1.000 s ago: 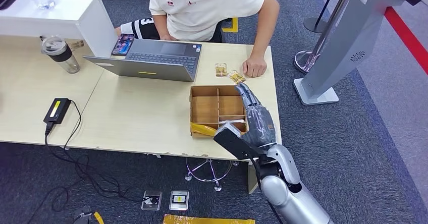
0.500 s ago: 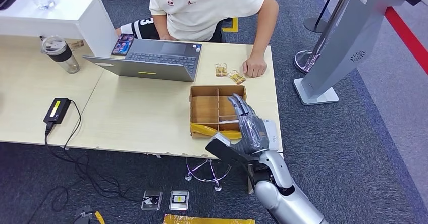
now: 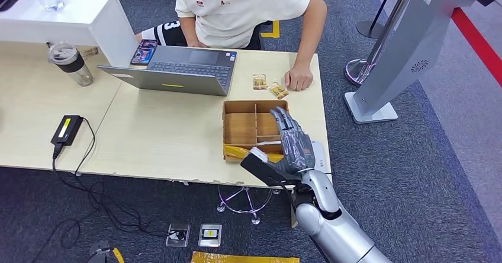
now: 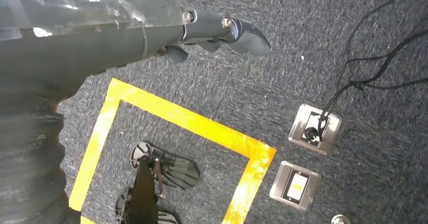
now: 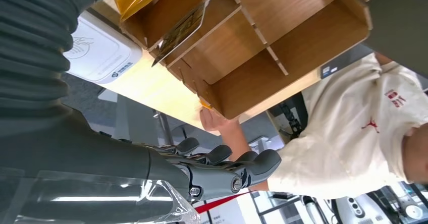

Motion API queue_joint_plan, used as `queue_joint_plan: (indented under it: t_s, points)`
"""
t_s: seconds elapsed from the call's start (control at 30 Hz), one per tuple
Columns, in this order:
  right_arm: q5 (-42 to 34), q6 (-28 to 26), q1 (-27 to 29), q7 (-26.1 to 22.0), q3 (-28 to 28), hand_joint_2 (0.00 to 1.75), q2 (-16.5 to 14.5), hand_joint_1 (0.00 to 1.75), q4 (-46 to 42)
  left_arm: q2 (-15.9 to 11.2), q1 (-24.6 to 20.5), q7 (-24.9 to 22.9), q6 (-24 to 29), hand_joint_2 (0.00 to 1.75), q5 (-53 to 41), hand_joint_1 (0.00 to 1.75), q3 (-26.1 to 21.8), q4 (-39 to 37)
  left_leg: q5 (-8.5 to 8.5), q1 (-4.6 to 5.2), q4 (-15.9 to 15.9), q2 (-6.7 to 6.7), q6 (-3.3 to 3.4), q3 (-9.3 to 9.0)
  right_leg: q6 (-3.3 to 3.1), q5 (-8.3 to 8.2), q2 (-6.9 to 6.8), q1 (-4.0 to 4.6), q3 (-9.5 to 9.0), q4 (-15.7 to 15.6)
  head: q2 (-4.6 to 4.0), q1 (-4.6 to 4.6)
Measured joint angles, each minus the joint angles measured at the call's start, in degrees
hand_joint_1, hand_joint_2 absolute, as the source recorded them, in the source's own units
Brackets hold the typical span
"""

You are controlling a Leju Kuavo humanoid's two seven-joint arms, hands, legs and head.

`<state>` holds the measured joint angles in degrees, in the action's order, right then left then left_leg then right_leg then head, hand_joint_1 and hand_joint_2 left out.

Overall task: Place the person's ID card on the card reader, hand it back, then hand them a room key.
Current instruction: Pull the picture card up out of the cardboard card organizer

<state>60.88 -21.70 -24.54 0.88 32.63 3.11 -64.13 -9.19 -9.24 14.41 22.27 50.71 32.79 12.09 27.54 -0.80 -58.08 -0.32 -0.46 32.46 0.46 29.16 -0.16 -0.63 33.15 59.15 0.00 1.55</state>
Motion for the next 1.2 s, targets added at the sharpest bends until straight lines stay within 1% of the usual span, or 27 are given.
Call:
queue_joint_plan:
  t_s: [0.5, 0.8, 1.2]
  points:
    - [0.8, 0.1, -0.1, 2.1, 0.0, 1.75, 0.3, 0.00, 2.7, -0.1, 0.0, 0.2, -1.1, 1.75, -1.6, 0.00, 0.2, 0.0, 0.00, 0.00, 0.0, 0.00, 0.00, -0.02, 0.00, 0.00, 0.01, 0.00, 0.01, 0.0, 0.00, 0.00]
    - [1.9, 0.2, 0.8, 3.3, 0.0, 1.75, 1.3, 0.00, 3.0, -0.4, 0.0, 0.2, -1.7, 1.75, -2.4, 0.00, 0.3, 0.0, 0.00, 0.00, 0.0, 0.01, 0.00, -0.02, 0.00, 0.00, 0.03, 0.00, 0.01, 0.0, 0.00, 0.00]
    - [3.4, -0.1, 0.9, 3.8, 0.0, 1.75, 2.0, 0.13, 3.0, -0.4, 0.0, 0.2, -2.0, 1.75, -3.2, 0.00, 0.3, 0.0, 0.00, 0.00, 0.0, 0.01, 0.00, -0.02, 0.00, 0.00, 0.02, 0.00, 0.00, 0.0, 0.00, 0.01]
